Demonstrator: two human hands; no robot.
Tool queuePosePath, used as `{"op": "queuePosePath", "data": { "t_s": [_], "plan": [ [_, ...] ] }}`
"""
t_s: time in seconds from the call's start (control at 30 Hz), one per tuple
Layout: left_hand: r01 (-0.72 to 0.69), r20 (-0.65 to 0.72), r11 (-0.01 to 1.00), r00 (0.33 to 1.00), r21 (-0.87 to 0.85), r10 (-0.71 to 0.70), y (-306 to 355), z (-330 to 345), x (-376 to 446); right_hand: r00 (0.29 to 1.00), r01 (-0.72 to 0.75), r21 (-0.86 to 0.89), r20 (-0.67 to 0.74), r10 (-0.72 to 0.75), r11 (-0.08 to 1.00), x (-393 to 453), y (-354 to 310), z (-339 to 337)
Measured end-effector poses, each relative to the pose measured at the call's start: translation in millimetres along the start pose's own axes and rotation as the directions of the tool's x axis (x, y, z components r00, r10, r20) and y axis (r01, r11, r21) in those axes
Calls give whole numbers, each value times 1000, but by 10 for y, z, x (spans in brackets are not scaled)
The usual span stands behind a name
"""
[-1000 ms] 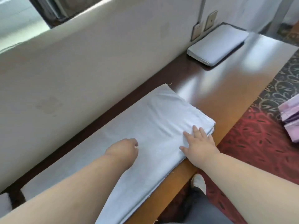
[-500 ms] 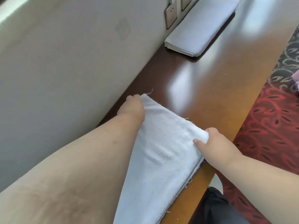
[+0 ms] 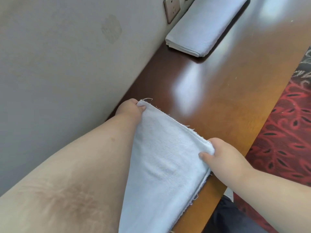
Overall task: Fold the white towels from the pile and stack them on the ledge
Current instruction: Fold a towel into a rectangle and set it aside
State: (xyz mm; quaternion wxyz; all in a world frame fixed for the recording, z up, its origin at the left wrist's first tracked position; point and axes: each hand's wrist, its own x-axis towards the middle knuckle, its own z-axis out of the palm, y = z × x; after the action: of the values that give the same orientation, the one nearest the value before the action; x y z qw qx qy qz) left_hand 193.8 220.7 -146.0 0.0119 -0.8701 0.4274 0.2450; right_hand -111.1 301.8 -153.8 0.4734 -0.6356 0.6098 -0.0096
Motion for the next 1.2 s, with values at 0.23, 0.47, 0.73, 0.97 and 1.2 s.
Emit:
{"op": "queuePosePath", "data": {
  "t_s": [0.23,0.47,0.73,0.97,1.2],
  "plan": [
    [-86,-14,969,996,-230,85,-229,-269,-276,958,42,351,253,-138,935,-367,-402,-162],
    [-127,-159,970,983,-207,95,-865,-738,-824,910,235,257,282,-305,938,-1052,-912,102],
    [89,2,922,995,-377,-96,-1848,-1226,-1997,777,448,122,437,-453,886,-1932,-1410,721],
    [78,12,432,988,-898,-154,-3036,-1366,-2893,578,718,-12,566,-587,695,-2645,-1734,1465],
    [126,-4,421,956,-898,-294,-3926,-1189,-3638,292,912,-32,750,-593,409,-3227,-2066,2248]
  ]
}}
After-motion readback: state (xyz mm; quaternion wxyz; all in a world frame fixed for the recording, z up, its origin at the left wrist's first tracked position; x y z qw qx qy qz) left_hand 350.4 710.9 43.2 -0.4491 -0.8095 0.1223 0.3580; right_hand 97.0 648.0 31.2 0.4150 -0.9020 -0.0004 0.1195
